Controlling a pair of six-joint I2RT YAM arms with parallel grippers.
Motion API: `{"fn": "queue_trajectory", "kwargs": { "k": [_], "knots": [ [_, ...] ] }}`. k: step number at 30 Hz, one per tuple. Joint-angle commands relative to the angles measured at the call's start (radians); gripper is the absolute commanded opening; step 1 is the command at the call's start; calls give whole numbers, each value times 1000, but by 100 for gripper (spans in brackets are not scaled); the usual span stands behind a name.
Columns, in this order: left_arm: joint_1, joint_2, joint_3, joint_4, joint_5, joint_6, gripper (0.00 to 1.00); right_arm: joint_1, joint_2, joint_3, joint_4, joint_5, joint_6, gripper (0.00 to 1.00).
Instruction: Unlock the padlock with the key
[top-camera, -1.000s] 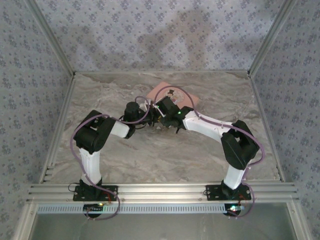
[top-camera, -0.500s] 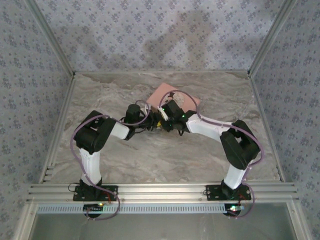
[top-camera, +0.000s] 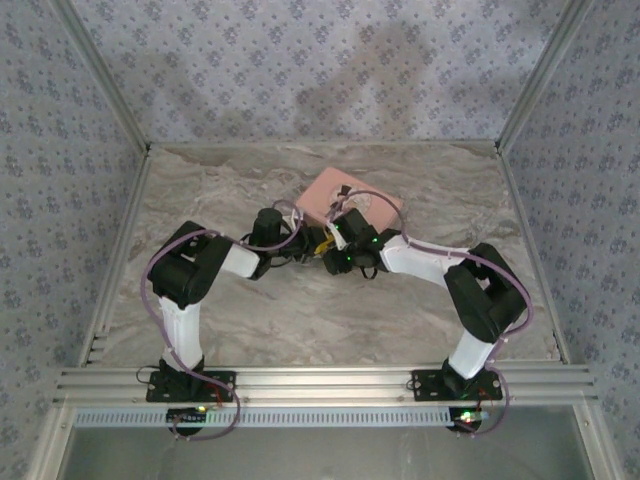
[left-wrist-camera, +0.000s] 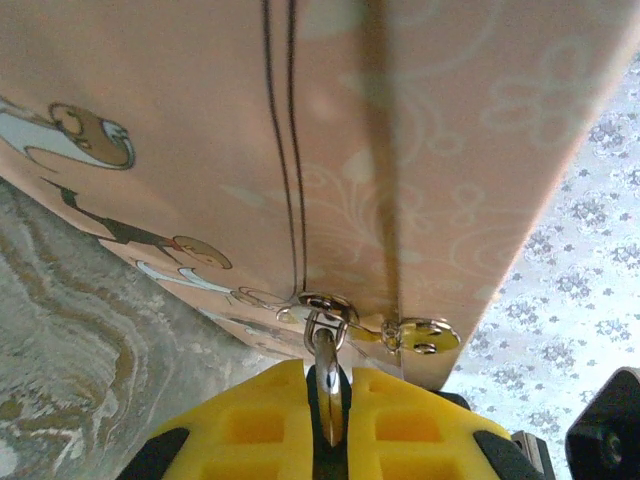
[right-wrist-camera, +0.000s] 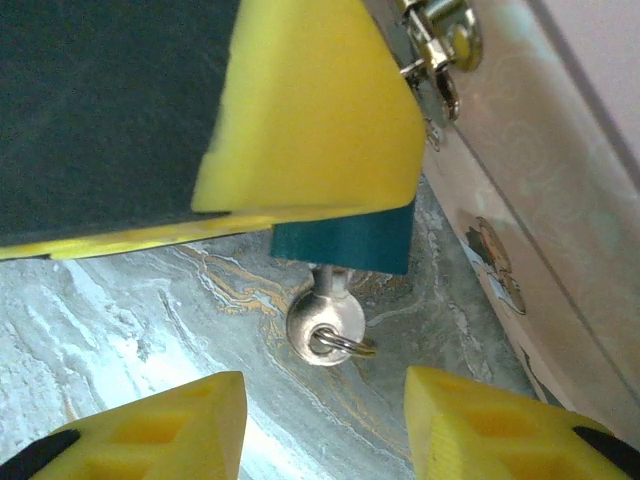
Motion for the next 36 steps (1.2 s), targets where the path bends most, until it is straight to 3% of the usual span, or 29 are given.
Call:
{"fn": "queue_trajectory", "kwargs": {
  "k": [1, 5, 13, 20, 28, 36],
  "knots": [
    [-8, -62, 30, -102, 137, 47, 4, -39, -24, 35, 2, 9, 59, 50],
    [0, -71, 48, -145, 172, 49, 4, -46, -30, 72, -9, -4, 86, 50],
    [5, -70, 61, -142, 188, 27, 4, -1, -70, 32, 106, 173, 68, 50],
    [9, -71, 75, -129, 197, 6, 4, 7, -39, 73, 70, 220, 33, 48],
    [9, -79, 77, -128, 202, 3, 4, 5, -30, 67, 82, 210, 27, 39],
    [11, -73, 70, -130, 203, 3, 4, -20, -50, 138, -7, 170, 54, 48]
  ]
}}
